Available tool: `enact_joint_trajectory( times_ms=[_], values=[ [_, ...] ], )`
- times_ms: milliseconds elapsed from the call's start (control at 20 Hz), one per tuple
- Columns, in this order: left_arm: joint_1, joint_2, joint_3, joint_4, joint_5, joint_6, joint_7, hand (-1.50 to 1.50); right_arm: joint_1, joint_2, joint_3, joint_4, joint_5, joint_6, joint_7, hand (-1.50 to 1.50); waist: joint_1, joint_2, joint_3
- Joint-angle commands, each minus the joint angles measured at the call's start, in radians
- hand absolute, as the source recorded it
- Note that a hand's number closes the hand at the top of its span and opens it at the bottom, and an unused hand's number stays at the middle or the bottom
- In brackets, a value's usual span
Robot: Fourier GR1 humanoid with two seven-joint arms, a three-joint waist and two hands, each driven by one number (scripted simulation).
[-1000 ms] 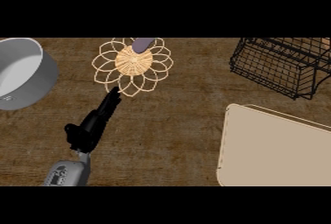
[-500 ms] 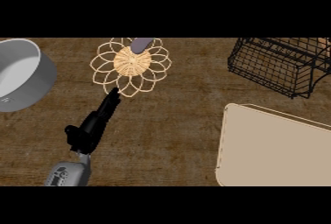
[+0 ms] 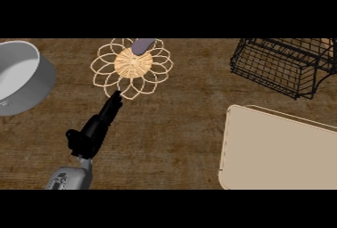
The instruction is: Pick the squash from the tray and place it in the tiered basket
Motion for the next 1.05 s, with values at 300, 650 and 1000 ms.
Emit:
enact_joint_trajectory(
  times_ms=[300,650,1000],
  values=[
    [0.014,0.017,0.029,0.021,0.018,-0.018,-0.022,0.0,0.073,-0.202,-0.011,-0.077,0.052,-0.314,-0.071,-1.5,-0.023,-0.004,0.0],
    [-0.008,0.001,0.044,0.042,0.013,0.012,-0.011,0.0,0.241,-0.404,-0.182,-0.113,-0.112,-0.149,-0.243,-1.5,-0.057,-0.011,0.002],
    [0.0,0.015,0.048,0.046,0.014,-0.01,-0.027,0.0,0.486,-0.56,-0.291,-0.048,-0.214,0.086,-0.376,-1.5,-0.052,-0.009,0.002]
  ],
)
